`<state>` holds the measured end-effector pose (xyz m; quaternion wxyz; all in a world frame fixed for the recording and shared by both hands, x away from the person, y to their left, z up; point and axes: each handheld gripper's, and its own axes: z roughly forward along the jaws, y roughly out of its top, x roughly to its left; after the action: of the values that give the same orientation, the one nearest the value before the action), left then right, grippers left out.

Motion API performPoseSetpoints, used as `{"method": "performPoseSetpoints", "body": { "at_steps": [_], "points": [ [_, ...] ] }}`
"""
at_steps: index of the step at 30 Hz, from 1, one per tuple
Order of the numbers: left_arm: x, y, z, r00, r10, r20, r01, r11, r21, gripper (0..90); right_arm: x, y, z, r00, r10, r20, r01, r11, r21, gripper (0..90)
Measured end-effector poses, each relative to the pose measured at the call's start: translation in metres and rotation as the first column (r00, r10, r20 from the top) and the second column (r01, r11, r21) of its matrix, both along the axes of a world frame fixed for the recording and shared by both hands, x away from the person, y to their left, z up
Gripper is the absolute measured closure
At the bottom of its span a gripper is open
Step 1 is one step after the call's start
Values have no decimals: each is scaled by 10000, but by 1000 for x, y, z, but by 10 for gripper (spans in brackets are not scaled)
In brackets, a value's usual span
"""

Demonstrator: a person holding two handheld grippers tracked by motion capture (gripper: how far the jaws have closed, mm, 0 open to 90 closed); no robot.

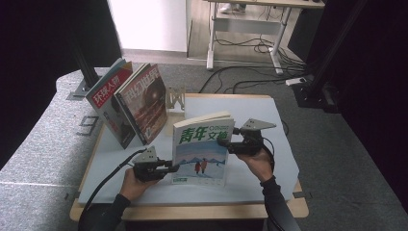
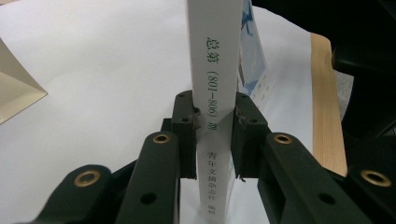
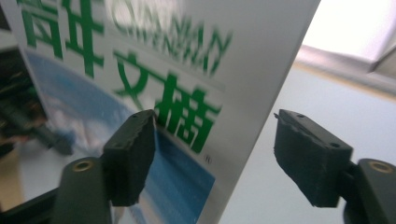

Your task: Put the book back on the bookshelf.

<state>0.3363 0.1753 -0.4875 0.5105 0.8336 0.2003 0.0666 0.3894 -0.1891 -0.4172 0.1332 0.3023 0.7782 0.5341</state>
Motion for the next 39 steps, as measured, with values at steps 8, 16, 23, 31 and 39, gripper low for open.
{"method": "performPoseSetpoints", "body": {
  "at_steps": [8,16,23,31,39],
  "points": [
    [-6,2,0,9992,-118,380,113,9998,150,743,-2,5,-1,9970,772,-69,-771,9969,184,428],
    [-8,4,-3,9980,-52,637,58,9999,-83,742,-10,7,7,9954,773,574,-762,9969,-212,502],
    [0,0,-2,9901,509,1308,-477,9985,-277,743,-12,6,18,9919,425,1197,-439,9990,88,643],
    [0,0,-6,9874,528,1491,-542,9985,54,734,-18,13,23,9867,612,1506,-556,9976,-411,635],
    [-3,-1,3,9805,533,1889,-547,9985,22,669,-16,8,19,9894,680,1284,-668,9977,-143,592]
  ]
}}
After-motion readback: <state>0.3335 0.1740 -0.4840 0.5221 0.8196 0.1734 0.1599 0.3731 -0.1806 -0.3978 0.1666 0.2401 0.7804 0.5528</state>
